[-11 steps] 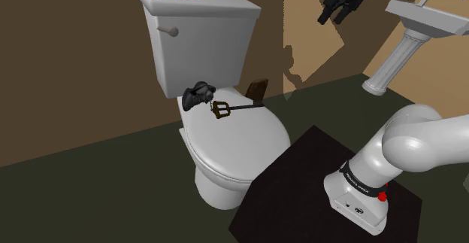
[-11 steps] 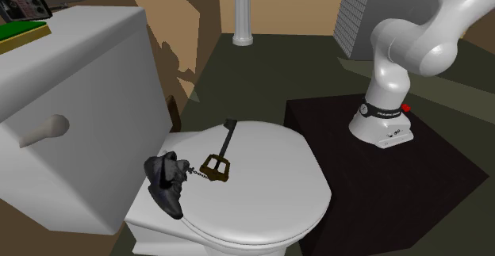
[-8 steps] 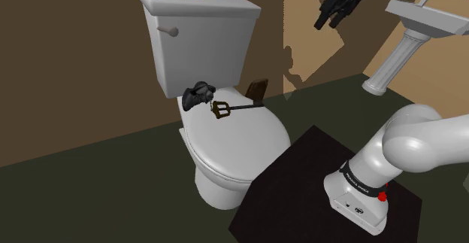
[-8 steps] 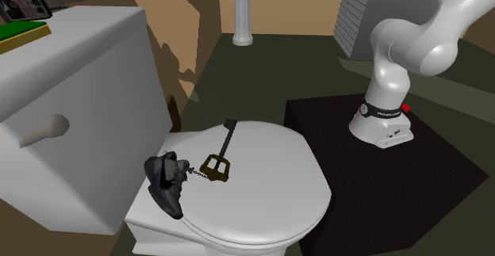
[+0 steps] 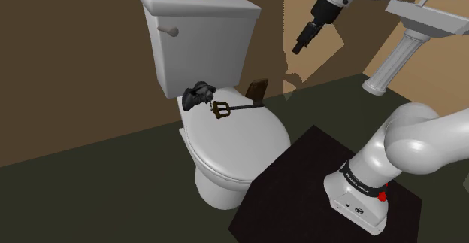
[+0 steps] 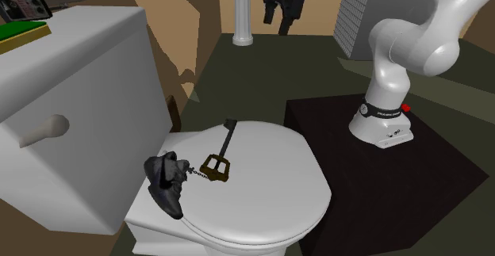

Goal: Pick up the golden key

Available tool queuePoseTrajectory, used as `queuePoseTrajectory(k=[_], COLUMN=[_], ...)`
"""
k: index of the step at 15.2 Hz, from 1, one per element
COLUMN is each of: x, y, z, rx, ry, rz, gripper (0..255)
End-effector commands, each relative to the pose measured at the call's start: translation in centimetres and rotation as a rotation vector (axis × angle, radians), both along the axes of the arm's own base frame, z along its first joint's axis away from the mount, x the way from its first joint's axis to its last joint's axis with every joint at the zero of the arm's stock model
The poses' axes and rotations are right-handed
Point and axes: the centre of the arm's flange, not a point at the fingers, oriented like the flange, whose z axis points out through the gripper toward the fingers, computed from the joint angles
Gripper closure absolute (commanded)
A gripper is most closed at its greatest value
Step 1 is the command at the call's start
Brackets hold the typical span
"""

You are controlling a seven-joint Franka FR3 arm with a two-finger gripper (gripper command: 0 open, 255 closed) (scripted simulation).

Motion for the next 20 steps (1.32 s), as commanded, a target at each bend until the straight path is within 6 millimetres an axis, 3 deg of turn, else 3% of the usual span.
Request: queuePoseTrajectory(k=[1, 20], x=[1.2, 12.4], y=[-0.3, 2.0], z=[-2.3, -24.6], rx=[-0.015, -0.145], ry=[-0.002, 0.01], rz=[0.076, 0.764], gripper=[0, 0])
